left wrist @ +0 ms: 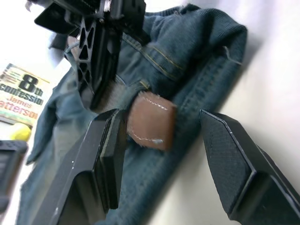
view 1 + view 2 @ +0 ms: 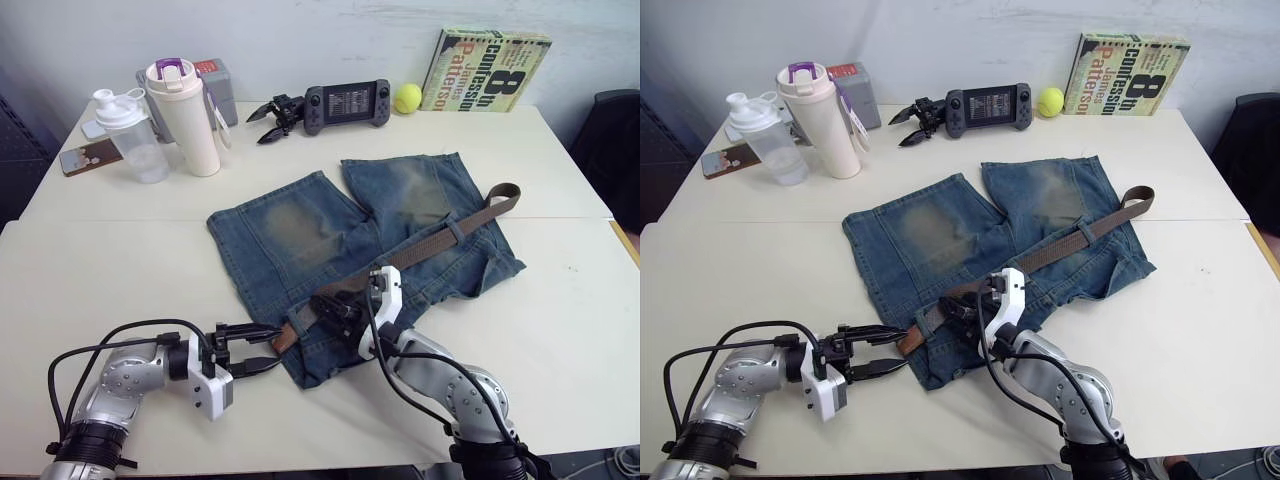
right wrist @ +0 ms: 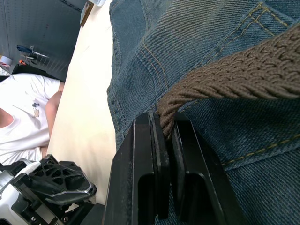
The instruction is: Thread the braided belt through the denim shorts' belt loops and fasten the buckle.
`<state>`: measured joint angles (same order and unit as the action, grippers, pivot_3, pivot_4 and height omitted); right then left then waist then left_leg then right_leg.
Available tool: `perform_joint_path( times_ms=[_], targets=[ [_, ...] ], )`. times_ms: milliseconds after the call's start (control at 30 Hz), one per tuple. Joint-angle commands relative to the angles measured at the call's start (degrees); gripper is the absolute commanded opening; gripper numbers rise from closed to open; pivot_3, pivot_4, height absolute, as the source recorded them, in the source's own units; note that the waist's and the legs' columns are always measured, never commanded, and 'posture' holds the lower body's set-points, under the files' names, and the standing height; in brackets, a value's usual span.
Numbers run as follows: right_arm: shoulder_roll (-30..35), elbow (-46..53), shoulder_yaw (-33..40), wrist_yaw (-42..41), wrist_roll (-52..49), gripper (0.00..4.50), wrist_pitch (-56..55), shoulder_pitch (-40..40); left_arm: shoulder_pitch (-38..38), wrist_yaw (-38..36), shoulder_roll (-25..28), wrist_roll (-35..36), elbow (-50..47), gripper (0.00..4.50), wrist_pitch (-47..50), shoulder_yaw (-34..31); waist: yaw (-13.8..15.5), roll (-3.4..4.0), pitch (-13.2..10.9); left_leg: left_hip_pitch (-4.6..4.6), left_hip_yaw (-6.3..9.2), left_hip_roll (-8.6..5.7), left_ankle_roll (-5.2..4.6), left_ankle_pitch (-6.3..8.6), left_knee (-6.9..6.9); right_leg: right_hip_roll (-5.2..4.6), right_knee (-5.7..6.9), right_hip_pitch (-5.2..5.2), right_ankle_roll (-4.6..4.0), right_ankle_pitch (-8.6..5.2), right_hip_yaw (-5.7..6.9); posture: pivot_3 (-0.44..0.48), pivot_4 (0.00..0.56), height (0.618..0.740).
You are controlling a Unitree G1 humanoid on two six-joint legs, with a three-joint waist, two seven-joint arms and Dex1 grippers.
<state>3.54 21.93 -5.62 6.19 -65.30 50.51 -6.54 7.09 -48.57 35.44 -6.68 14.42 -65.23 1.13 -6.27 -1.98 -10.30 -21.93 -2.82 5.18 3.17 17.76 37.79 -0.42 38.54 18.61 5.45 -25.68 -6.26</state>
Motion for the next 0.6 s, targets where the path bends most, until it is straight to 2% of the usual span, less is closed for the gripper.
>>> perform_joint_path(
  times_ms=[33,267,367,500,600],
  targets=[
    [-0.7,-1.9,-0.4,0.6,-0.2,0.0,2.4,1.7,1.4,3.8,-0.1,-1.3,-1.2,2.77,0.8,1.0,0.0,0.0,0.0,0.0,0.0,0.0,0.0,0.0,0.0,0.0,0.0,0.0,0.0,0.0,0.0,0.0,0.15,0.739],
    [-2.2,-1.6,0.0,0.8,-0.7,0.0,2.6,2.4,3.0,7.0,1.1,-2.6,-4.0,2.77,2.9,2.9,0.0,0.0,0.0,0.0,0.0,0.0,0.01,0.0,-0.03,0.0,-0.01,0.0,0.0,0.0,0.02,0.0,0.15,0.739],
    [-1.9,-1.5,0.1,1.0,-0.2,0.0,3.3,2.2,2.9,7.2,2.1,-0.5,-6.5,1.93,4.4,4.3,0.0,0.01,0.0,0.0,-0.02,0.01,0.02,-0.01,-0.05,0.01,-0.01,0.01,0.0,0.0,0.01,0.0,0.15,0.739],
    [-2.0,-1.6,0.5,1.6,-0.3,0.0,3.8,2.1,2.7,7.7,3.1,-0.1,-7.7,0.08,4.9,5.3,0.0,0.01,0.0,0.0,-0.02,0.0,0.02,-0.01,-0.05,-0.01,-0.02,0.0,0.0,0.0,0.01,0.0,0.15,0.739],
    [-2.1,-1.9,1.3,2.2,-0.8,0.0,4.1,2.0,2.3,8.1,4.0,-0.4,-7.7,0.03,4.6,5.7,0.0,0.02,0.0,0.0,-0.01,0.0,0.02,-0.01,-0.06,0.0,-0.02,0.01,0.0,0.0,0.01,0.0,0.15,0.739]
  ],
)
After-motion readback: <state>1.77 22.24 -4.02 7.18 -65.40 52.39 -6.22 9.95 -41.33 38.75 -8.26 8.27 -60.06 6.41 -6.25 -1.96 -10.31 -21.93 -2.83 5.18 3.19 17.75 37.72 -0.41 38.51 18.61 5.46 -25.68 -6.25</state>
